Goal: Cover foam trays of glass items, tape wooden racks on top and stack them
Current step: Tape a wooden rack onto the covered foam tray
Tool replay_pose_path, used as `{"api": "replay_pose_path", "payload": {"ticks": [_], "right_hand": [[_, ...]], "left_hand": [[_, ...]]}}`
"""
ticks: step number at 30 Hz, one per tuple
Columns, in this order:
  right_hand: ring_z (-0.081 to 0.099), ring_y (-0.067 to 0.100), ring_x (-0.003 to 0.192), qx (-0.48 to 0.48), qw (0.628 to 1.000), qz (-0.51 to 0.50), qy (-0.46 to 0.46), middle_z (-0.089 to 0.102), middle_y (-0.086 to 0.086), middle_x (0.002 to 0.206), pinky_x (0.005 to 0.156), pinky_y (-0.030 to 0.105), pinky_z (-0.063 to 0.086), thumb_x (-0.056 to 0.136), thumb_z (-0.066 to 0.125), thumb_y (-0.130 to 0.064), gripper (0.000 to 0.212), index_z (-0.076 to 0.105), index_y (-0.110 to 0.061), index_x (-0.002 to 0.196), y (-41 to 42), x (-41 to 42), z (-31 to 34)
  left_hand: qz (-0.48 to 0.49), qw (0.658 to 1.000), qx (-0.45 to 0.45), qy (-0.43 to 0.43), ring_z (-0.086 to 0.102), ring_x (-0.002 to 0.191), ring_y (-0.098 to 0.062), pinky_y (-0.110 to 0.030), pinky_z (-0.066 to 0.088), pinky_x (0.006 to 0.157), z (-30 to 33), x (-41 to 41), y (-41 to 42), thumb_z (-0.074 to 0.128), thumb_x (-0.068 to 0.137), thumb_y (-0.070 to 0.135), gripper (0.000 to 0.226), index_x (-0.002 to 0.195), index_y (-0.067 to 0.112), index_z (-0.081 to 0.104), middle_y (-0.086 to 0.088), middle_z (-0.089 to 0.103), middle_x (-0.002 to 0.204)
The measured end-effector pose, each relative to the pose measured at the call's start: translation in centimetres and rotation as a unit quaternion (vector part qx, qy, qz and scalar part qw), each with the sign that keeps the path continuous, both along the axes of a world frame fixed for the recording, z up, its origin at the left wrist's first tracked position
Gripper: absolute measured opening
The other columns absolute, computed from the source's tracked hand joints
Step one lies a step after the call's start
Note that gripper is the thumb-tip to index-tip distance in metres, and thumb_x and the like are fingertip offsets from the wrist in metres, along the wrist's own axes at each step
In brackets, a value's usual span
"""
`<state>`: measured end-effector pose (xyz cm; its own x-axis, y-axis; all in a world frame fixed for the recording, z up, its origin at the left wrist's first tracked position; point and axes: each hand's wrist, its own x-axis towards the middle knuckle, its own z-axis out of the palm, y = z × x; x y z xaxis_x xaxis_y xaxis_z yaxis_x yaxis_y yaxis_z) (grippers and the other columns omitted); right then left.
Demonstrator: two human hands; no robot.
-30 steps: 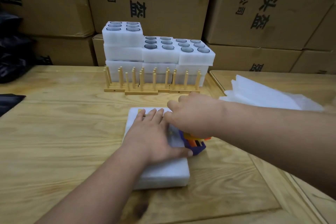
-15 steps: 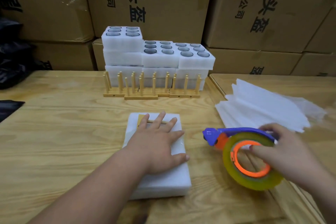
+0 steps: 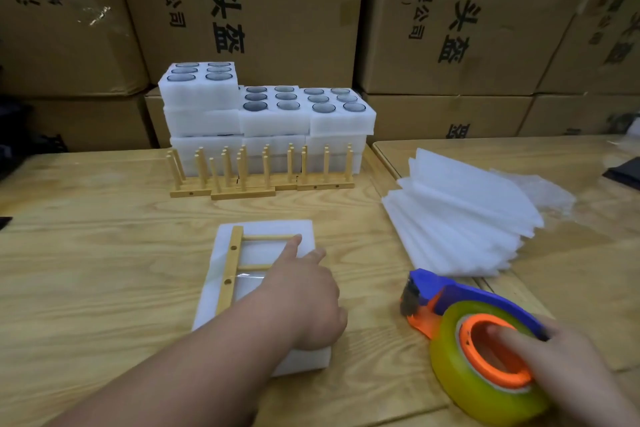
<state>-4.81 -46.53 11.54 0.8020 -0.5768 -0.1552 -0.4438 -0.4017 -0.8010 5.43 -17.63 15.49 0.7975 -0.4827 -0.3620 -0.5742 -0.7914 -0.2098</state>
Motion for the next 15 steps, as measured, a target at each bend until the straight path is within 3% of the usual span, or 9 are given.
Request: {"api": "replay_pose_path", "payload": {"ticks": [3, 4, 6, 8, 10, 12, 14, 15], "right_hand": [[0.068, 0.002, 0.056, -0.006, 1.000, -0.004, 0.028, 0.074, -0.006, 0.064, 0.060, 0.031, 0.047, 0.071, 0.090, -0.020, 0.023, 0.076, -0.022, 0.089, -0.9, 0.2, -0.2], [0.071, 0.007, 0.065, 0.003, 1.000, -0.007, 0.029, 0.076, -0.003, 0.073, 0.063, 0.033, 0.049, 0.071, 0.091, -0.017, 0.035, 0.074, -0.021, 0.100, -1.2, 0.2, -0.2], [0.068, 0.023, 0.098, -0.025, 0.999, -0.029, -0.007, 0.073, 0.008, 0.105, 0.087, 0.046, 0.052, 0.074, 0.089, -0.013, 0.057, 0.063, -0.022, 0.124, -1.5, 0.1, -0.4], [0.054, 0.022, 0.120, -0.135, 0.985, -0.043, -0.102, 0.061, 0.001, 0.125, 0.107, 0.047, 0.040, 0.076, 0.080, -0.026, 0.060, 0.055, -0.038, 0.130, -0.5, -0.6, 0.1], [0.054, 0.010, 0.118, -0.133, 0.968, -0.025, -0.209, 0.060, -0.014, 0.124, 0.104, 0.038, 0.042, 0.071, 0.064, -0.041, 0.053, 0.058, -0.045, 0.123, 2.6, -1.5, 1.2], [0.064, 0.009, 0.109, -0.046, 0.959, 0.031, -0.279, 0.069, -0.015, 0.119, 0.095, 0.034, 0.050, 0.074, 0.064, -0.036, 0.047, 0.065, -0.038, 0.121, 6.7, -2.0, 2.1], [0.071, 0.008, 0.099, 0.033, 0.945, 0.117, -0.304, 0.076, -0.007, 0.109, 0.085, 0.019, 0.055, 0.084, 0.071, -0.007, 0.036, 0.072, -0.029, 0.113, 10.2, -1.4, 1.9], [0.072, 0.006, 0.098, 0.063, 0.943, 0.155, -0.286, 0.077, -0.005, 0.107, 0.081, 0.014, 0.055, 0.086, 0.069, 0.009, 0.041, 0.075, -0.026, 0.108, 11.8, -0.9, 1.7]], "left_hand": [[-0.005, 0.999, 0.035, 0.009, 0.007, 0.156, -0.026, -0.061, -0.014, 0.120, 0.2, 0.1, -0.7, 0.023, 0.102, 0.051, 0.060, 0.130, 0.019, 0.065, -0.003, 0.052, 0.148], [-0.009, 0.999, 0.049, 0.011, 0.009, 0.156, -0.027, -0.062, -0.015, 0.119, 0.3, 0.1, -0.9, 0.024, 0.102, 0.053, 0.061, 0.130, 0.019, 0.065, -0.003, 0.054, 0.147], [-0.021, 0.998, 0.056, 0.001, 0.019, 0.154, -0.028, -0.064, -0.018, 0.117, 0.8, 0.0, -1.2, 0.027, 0.100, 0.057, 0.060, 0.129, 0.020, 0.066, -0.004, 0.060, 0.138], [-0.029, 1.000, 0.002, -0.012, 0.030, 0.149, -0.026, -0.064, -0.023, 0.115, 1.2, -0.6, -1.6, 0.032, 0.100, 0.060, 0.057, 0.131, 0.024, 0.062, -0.003, 0.065, 0.130], [-0.034, 0.990, -0.135, -0.021, 0.028, 0.150, -0.018, -0.058, -0.026, 0.116, 1.3, -2.0, -1.5, 0.040, 0.101, 0.055, 0.048, 0.139, 0.030, 0.057, 0.002, 0.061, 0.137], [-0.052, 0.944, -0.323, -0.053, 0.023, 0.151, -0.008, -0.053, -0.020, 0.120, 0.8, -4.1, -0.7, 0.047, 0.099, 0.048, 0.039, 0.135, 0.037, 0.058, 0.013, 0.057, 0.142], [-0.038, 0.849, -0.515, -0.114, 0.032, 0.147, -0.004, -0.049, -0.001, 0.125, 0.4, -6.3, 1.7, 0.053, 0.094, 0.040, 0.031, 0.124, 0.040, 0.063, 0.019, 0.059, 0.136], [-0.031, 0.784, -0.599, -0.158, 0.041, 0.143, -0.008, -0.045, 0.011, 0.125, 0.0, -7.0, 3.4, 0.056, 0.091, 0.034, 0.029, 0.118, 0.039, 0.065, 0.018, 0.061, 0.132]]}}
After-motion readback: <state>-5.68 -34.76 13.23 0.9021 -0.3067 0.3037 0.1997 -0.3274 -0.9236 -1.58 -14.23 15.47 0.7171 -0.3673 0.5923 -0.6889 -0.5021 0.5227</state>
